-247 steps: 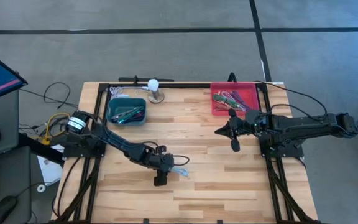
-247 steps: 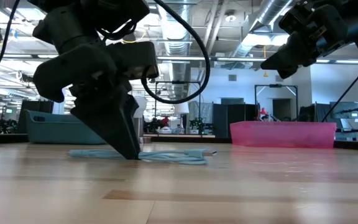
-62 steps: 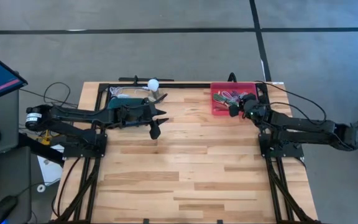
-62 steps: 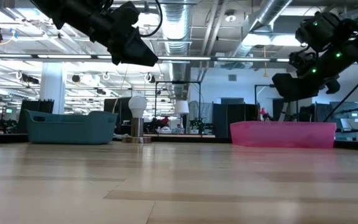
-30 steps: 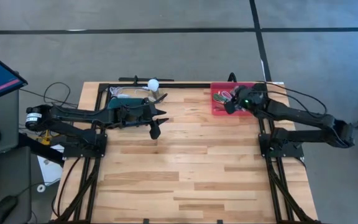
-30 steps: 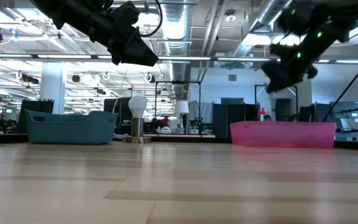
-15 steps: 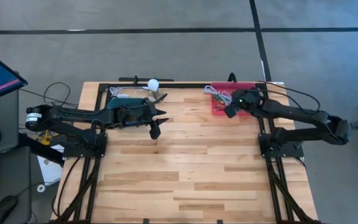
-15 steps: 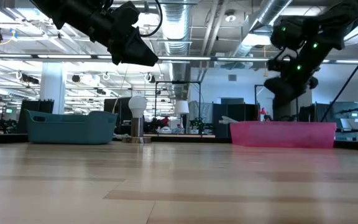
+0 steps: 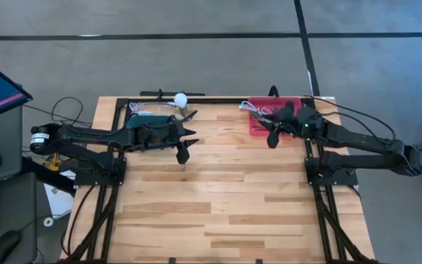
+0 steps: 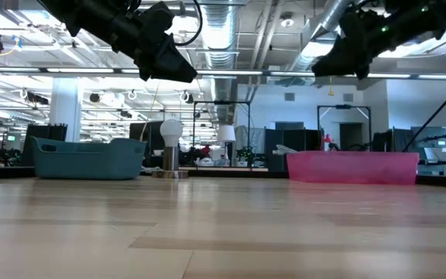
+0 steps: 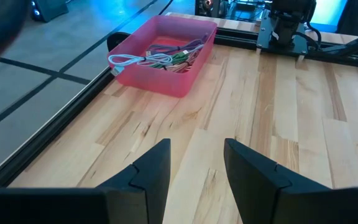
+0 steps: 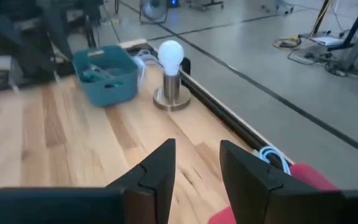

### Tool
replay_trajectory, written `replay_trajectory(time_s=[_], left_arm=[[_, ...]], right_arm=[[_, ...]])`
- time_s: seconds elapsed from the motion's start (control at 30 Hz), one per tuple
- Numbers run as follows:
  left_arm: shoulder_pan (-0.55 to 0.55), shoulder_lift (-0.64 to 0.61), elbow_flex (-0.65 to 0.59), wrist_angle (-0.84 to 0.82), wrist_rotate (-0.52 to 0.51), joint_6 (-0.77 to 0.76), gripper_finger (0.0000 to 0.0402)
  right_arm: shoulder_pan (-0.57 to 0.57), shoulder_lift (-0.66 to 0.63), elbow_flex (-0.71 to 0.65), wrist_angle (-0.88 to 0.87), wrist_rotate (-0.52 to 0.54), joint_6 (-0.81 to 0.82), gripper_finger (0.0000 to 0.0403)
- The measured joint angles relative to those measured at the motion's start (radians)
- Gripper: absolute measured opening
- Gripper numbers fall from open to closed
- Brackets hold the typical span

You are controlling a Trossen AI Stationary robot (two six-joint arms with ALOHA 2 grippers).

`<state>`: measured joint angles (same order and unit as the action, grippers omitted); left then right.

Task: Pick & Place USB Port
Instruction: Put the plain light blue charger cable into the pink bin

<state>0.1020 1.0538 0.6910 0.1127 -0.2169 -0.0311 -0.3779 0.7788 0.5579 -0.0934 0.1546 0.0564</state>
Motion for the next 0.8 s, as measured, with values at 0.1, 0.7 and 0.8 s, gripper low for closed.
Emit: replay_trajectory(time_s=[0.1,0.7,0.8], left_arm=[[0.0,0.0,0.0,0.0,0.0,0.0,0.0149],[0.0,0.0,0.0,0.0,0.001,0.0,0.0149],[0.0,0.0,0.0,0.0,0.001,0.0,0.0149]], right_arm=[[0.005,0.002,0.0,-0.039,0.0,-0.029,0.0118],[-0.117,0.461,0.0,0.026,0.186,-0.198,0.0118],[-0.141,0.532,0.0,0.087,0.187,-0.198,0.0118]])
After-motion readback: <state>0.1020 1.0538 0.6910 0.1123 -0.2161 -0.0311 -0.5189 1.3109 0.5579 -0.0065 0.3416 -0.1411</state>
